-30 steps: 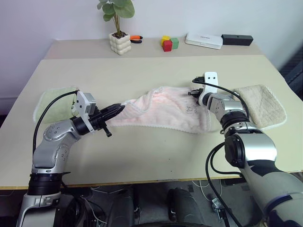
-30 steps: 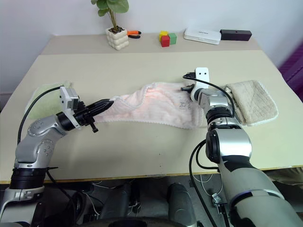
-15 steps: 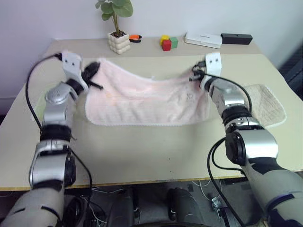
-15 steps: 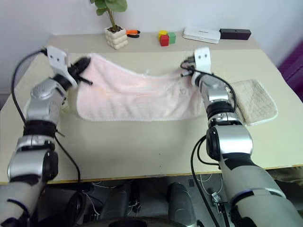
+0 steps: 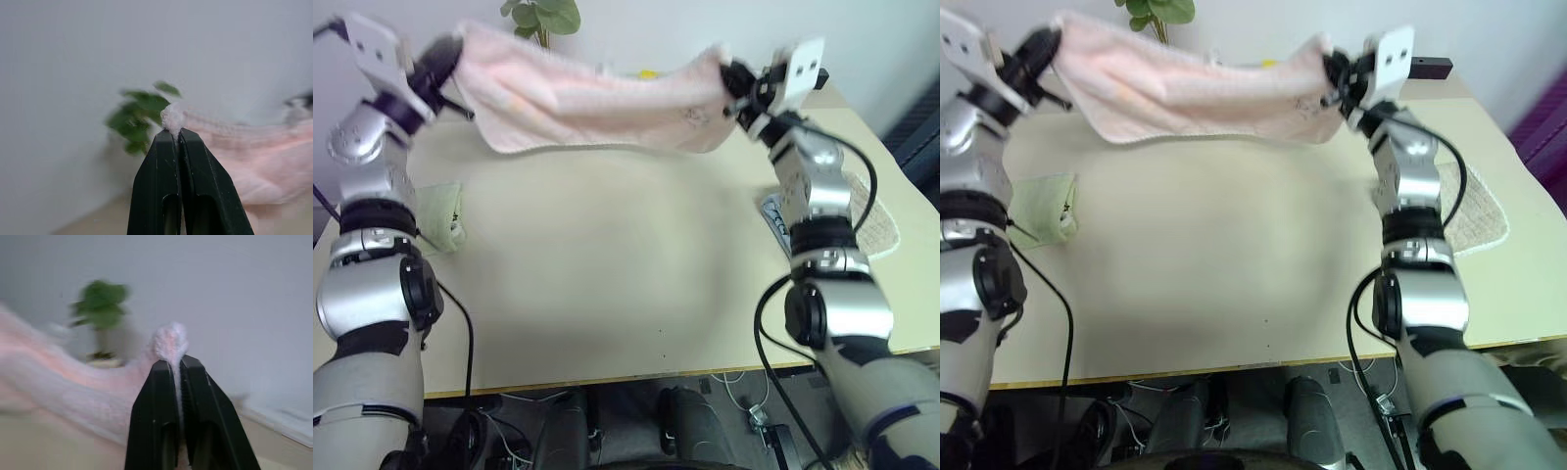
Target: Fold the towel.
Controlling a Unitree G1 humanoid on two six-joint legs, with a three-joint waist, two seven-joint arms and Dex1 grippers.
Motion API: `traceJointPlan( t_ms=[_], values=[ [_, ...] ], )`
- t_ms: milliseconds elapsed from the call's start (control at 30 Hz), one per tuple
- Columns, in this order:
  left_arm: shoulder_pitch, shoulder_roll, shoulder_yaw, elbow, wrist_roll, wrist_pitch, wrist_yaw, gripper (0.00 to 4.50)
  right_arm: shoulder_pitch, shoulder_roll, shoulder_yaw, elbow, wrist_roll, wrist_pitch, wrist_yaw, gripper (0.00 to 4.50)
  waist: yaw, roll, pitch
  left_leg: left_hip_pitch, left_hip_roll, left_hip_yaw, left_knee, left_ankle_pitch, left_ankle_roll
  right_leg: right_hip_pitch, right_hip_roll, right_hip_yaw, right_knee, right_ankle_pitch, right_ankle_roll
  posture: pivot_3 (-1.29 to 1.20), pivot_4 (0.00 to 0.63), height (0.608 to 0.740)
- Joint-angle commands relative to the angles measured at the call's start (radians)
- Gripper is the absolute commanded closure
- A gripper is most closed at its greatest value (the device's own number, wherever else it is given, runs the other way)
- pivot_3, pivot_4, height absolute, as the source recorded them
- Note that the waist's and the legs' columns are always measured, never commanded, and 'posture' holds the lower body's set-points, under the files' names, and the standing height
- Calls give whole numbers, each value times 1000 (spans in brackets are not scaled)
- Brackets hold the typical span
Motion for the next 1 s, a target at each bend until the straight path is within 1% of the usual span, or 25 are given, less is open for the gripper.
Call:
traceJointPlan(
  t_ms=[33,67,133,200,267,300,367,433,500,567,600,633,667,700,733,900,1000],
  values=[
    [156,26,0,-137,-50,25,-188,4500,189,-53,71,-306,21,149,72,4399,0,0,0,-1,0,0,0,0,0,0,0,0,0,0,0,0,150,735],
    [218,32,-4,-192,-70,71,-238,4500,264,-77,100,-369,7,174,95,4399,1,0,0,-2,0,0,1,0,0,-1,0,0,0,0,0,0,150,735],
    [310,45,-6,-290,-93,117,-305,4500,364,-122,127,-453,10,221,140,4399,2,0,1,-3,0,-1,1,0,0,-2,0,0,0,0,0,0,150,735],
    [366,59,5,-342,-104,139,-333,4500,410,-163,130,-502,-4,228,147,4399,4,-1,1,-4,0,-1,3,0,0,-2,0,0,-1,0,0,0,150,735],
    [429,89,11,-388,-131,193,-407,4500,461,-223,119,-546,1,245,187,4399,5,-1,1,-3,0,-2,4,-2,3,-2,0,0,0,1,-1,0,150,735],
    [454,99,12,-405,-133,192,-426,4500,480,-246,116,-561,6,252,202,4399,5,-1,1,-3,0,-3,4,-3,5,-2,0,0,0,1,-2,0,150,735],
    [495,116,11,-443,-163,237,-486,4500,516,-284,133,-580,-34,199,209,4399,5,-1,0,1,0,-3,3,-3,5,1,0,0,0,0,-2,0,150,735],
    [518,124,11,-455,-158,219,-495,4500,545,-309,146,-591,-44,166,236,4399,7,-1,0,2,0,-3,2,-3,5,1,-1,0,0,0,-2,0,150,735],
    [527,130,7,-449,-146,216,-496,4500,547,-319,148,-567,-29,189,266,4399,7,-1,0,1,0,-3,2,-3,5,1,-1,0,0,0,-2,0,150,735],
    [536,126,4,-463,-138,206,-487,4500,554,-331,159,-542,-42,168,290,3803,9,-1,0,1,0,-3,3,-3,5,1,-1,0,0,0,-2,0,150,735],
    [541,124,1,-476,-139,215,-487,4500,558,-336,164,-538,-58,156,287,3588,10,-1,0,1,0,-3,3,-3,5,1,-1,0,0,0,-2,0,150,735],
    [544,123,-1,-483,-141,224,-488,4500,559,-339,166,-537,-68,151,284,3011,11,-1,0,1,0,-3,3,-3,5,1,-1,0,0,0,-2,0,150,735],
    [549,122,-2,-491,-141,224,-490,4500,563,-345,172,-539,-79,146,285,2599,13,-1,0,1,0,-3,3,-3,5,1,-1,0,0,0,-2,0,150,735],
    [553,118,-2,-500,-144,229,-486,4500,566,-361,176,-545,-79,151,308,2040,14,-1,0,1,0,-3,3,-3,5,1,-1,0,0,0,-2,0,150,735],
    [557,114,-1,-507,-144,225,-481,4500,562,-372,172,-551,-63,180,329,1608,15,-1,0,1,0,-3,3,-3,5,1,-1,0,0,0,-2,0,150,735],
    [569,106,4,-540,-148,234,-465,4500,521,-387,156,-560,-40,213,352,1608,25,-1,0,1,0,-3,3,-3,5,1,-1,0,0,0,-2,0,150,735],
    [575,101,2,-567,-151,245,-451,4500,490,-377,179,-541,-57,211,358,1608,27,-1,0,1,0,-3,3,-3,5,1,-1,0,0,0,-2,0,150,735]
  ],
)
